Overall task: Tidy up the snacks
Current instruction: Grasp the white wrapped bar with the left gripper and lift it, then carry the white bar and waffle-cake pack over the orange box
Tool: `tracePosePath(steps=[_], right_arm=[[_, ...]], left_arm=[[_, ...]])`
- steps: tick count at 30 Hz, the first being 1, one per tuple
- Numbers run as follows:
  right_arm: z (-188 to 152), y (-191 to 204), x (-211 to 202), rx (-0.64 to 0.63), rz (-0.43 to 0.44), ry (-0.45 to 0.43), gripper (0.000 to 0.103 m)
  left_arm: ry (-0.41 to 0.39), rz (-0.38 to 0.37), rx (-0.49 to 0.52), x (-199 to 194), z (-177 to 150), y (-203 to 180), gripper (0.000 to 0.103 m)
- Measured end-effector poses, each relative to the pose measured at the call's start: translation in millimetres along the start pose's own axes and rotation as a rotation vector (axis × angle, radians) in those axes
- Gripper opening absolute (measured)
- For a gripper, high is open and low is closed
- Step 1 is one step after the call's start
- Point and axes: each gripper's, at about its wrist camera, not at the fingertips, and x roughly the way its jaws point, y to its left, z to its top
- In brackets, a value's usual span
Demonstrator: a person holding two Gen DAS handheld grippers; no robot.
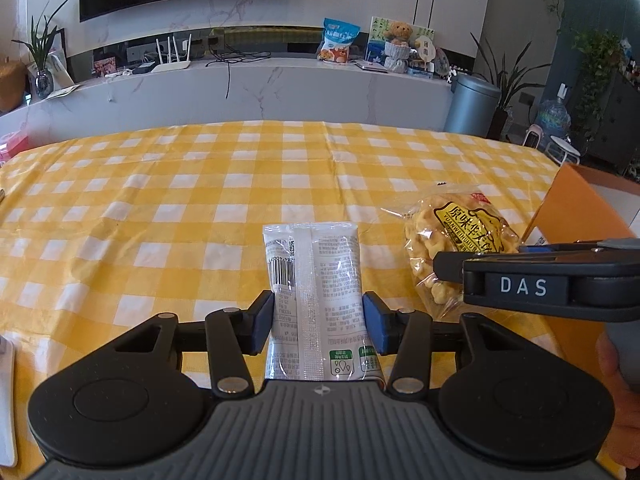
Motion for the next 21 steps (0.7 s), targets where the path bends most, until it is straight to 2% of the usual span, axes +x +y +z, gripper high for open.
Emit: tracePosePath(steps=[10, 21], right_arm=[[1.2, 0.5, -39.2, 0.003, 0.013, -0.056, 0.056], [6.9, -10.8, -96.8, 0.012, 0.025, -0.144, 0.056]], left_arm=[[-0.048, -0.025, -0.021, -33.3, 5.3, -2.7, 0.054], [-0.121, -0.048, 0.002, -75.5, 16.0, -17.9, 0.054]])
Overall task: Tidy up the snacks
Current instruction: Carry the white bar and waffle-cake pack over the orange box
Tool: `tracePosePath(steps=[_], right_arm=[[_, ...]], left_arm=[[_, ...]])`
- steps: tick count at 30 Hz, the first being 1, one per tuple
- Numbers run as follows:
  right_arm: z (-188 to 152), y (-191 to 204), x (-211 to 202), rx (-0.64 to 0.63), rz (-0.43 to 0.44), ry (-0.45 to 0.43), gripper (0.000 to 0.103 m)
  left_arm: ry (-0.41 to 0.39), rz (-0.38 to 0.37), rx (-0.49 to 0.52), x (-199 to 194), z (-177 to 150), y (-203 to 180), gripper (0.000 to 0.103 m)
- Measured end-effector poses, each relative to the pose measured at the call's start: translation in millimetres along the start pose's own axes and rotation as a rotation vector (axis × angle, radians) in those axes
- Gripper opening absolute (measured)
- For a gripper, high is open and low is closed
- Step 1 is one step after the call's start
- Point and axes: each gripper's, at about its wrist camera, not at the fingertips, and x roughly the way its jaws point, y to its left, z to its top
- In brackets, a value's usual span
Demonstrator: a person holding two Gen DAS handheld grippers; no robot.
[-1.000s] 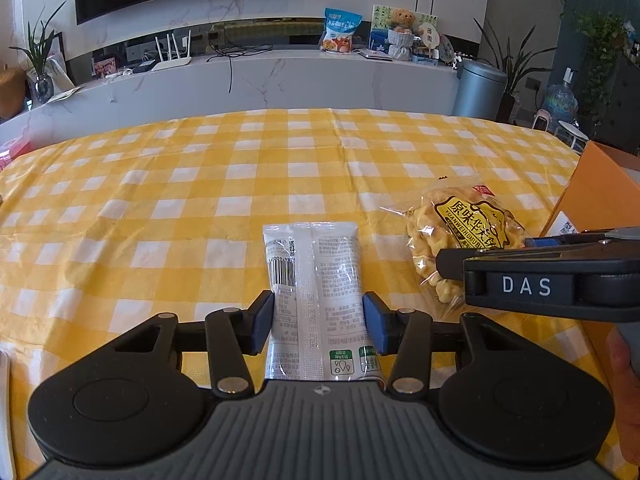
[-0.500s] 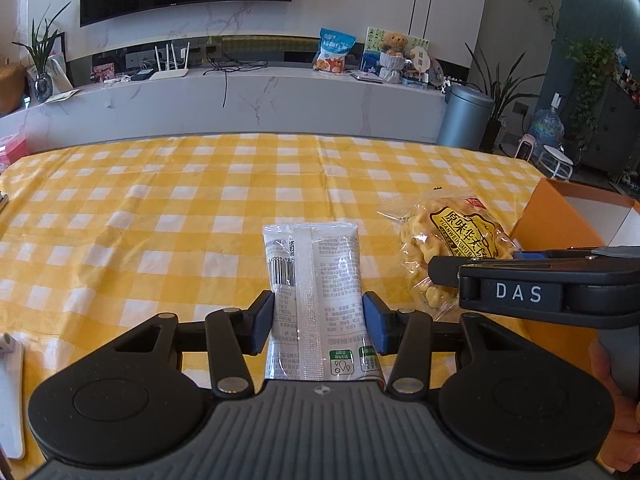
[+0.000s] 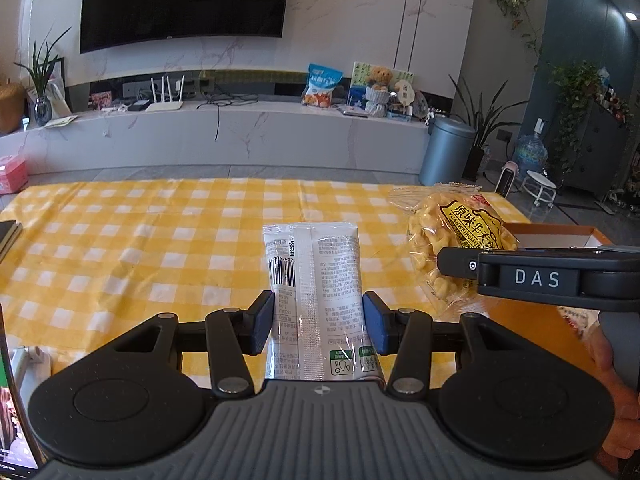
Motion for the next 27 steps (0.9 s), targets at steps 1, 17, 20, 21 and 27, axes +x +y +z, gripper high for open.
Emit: tracePosePath(steps=[1, 17, 20, 21, 27], right_arm=[[0.6, -2.1, -5.7, 0.004, 0.002, -0.006, 0.056], [11.1, -83.1, -93.0, 0.084, -0.031, -0.06, 0.055], [12.4, -109.6, -108.5, 0.105, -0.059, -0.062, 0.055], [13.4, -118.6, -113.1, 0.113, -0.069, -0.061, 0.055], [15.5, -170.8, -134.2, 0.161, -0.12, -0.038, 0.055]], left_arm=[[-0.007, -0.006, 0.004, -3.1, 2.3, -2.4, 0.054], [-0.063, -0.214, 0.105, -25.0, 36.2, -78.1, 0.054], [-0.055, -0.282, 0.126, -20.5, 44.7, -97.7, 0.054], [-0.052, -0.303, 0.134, -18.0, 47.9, -104.4, 0.054], [0.0, -0.425, 0.164, 7.6, 63.2, -141.4, 0.054]])
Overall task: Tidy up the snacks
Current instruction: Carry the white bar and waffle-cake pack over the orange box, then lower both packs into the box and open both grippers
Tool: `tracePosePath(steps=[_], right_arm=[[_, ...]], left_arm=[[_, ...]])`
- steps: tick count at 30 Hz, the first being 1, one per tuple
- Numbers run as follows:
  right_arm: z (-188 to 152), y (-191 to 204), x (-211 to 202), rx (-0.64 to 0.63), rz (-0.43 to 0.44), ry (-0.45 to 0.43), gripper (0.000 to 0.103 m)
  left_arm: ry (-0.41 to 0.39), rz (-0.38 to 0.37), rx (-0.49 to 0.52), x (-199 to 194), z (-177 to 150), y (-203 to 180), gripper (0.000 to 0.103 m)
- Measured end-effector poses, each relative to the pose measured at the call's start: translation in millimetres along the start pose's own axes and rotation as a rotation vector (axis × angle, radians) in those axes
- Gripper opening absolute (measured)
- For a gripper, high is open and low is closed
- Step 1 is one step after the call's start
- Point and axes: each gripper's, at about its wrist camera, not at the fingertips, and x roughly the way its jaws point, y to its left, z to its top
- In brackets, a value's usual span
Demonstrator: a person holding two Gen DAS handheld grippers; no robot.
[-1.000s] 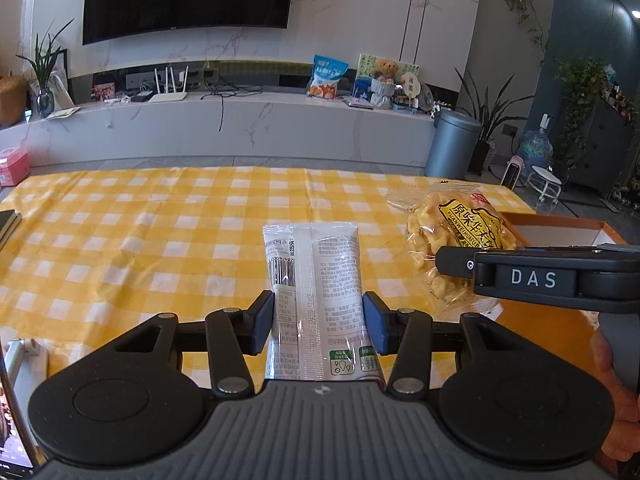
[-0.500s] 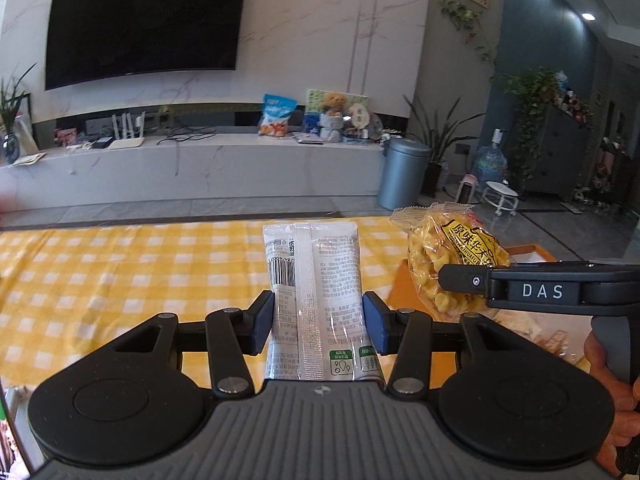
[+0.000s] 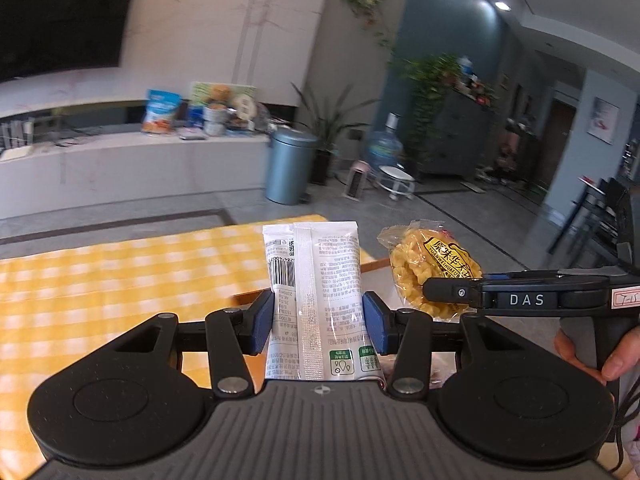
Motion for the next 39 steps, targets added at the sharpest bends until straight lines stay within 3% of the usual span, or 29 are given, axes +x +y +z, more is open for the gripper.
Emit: tracePosePath(steps=[12, 24, 33, 39], right_arm=[[15.5, -60.3, 31.9, 0.007, -0.044, 0.187, 0.056], [18.2, -75.7, 107.1, -0.134, -0.077, 0.39, 0.056], [13.3, -80.3, 147.1, -0.217, -0.111, 0.498, 0.056], [9.1, -78.3, 159.9, -0.259, -0.14, 0.523, 0.057]], left_arm=[[0.219, -0.105, 0.115, 88.2, 8.5, -17.0, 0.054], [0.422, -0.088, 0.167, 158.7, -7.2, -11.2, 0.054], [0.506, -0.061, 0.165, 185.9, -17.4, -15.7, 0.055], [0.543, -0.063, 0.16, 198.2, -22.3, -15.6, 0.055]])
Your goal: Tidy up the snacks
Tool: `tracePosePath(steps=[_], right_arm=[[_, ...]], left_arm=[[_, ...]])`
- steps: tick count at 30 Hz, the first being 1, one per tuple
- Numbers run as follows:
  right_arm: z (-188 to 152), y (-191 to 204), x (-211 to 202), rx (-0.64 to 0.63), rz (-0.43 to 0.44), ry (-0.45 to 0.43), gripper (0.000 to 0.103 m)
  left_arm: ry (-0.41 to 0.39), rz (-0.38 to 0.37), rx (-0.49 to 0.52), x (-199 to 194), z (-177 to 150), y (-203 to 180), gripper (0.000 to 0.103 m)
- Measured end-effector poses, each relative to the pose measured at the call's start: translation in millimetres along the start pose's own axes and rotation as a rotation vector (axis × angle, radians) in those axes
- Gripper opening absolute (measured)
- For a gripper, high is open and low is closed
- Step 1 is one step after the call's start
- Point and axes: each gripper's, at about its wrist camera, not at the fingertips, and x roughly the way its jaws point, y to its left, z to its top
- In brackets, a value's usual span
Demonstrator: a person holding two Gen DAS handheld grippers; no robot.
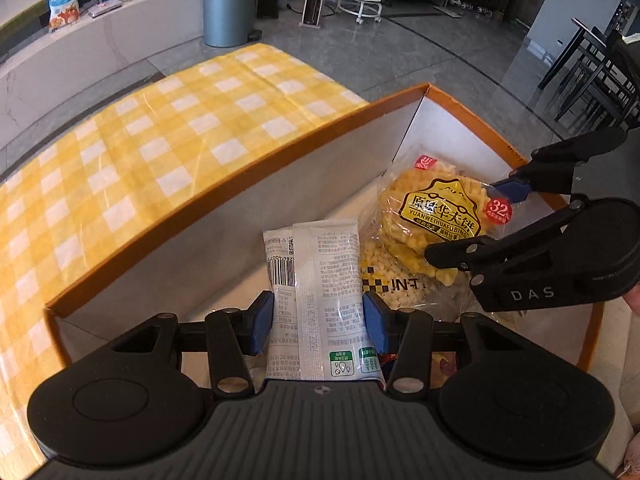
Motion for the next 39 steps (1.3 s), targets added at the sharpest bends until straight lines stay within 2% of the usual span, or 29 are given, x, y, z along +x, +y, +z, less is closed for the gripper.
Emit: tracePosePath(steps=[5, 12, 15, 18, 21, 23, 27, 35, 39], right_arm=[[-1.4, 7.9, 3.0, -0.049, -0.032, 0.005, 0.059], [-4.5, 12.5, 3.1, -0.081, -0.056, 0.004, 0.063], [-5.8, 15.5, 2.1, -0.118, -0.079, -0.005, 0.069], [-8.2, 20.9, -1.9, -0.17, -0.106, -0.021, 0.08], [-11.5, 27.6, -6.4, -0.237, -0.14, -0.037, 0.084], [-13.4, 31.0, -9.6, -0.274, -0.159, -0.044, 0.089], [-15.0, 33.9, -19.2, -0.304, -0.183, -0.063, 0.09], [-16.7, 28.7, -52.8, -0.219, -0.174, -0.125, 0.09], [-25.6, 28.3, -74.8, -0.179, -0.161, -0.165, 0.09]], left_arm=[[0.014, 0.007, 0.012, 2.9, -1.6, -2.2, 0.056], [0.007, 0.029, 0.032, 1.0, -3.3, -6.3, 0.067], [0.01, 0.042, 0.053, -0.3, -3.7, -8.2, 0.076], [-0.007, 0.048, 0.077, -4.0, -4.4, -10.8, 0.084], [-0.017, 0.036, 0.085, -9.1, -5.2, -12.4, 0.089], [-0.022, 0.036, 0.092, -12.7, -5.6, -13.7, 0.089], [-0.035, 0.051, 0.101, -21.3, -7.5, -17.3, 0.089], [-0.104, 0.058, 0.114, -55.7, -15.3, -29.3, 0.089], [-0.165, 0.07, 0.126, -80.9, -22.7, -39.6, 0.089]])
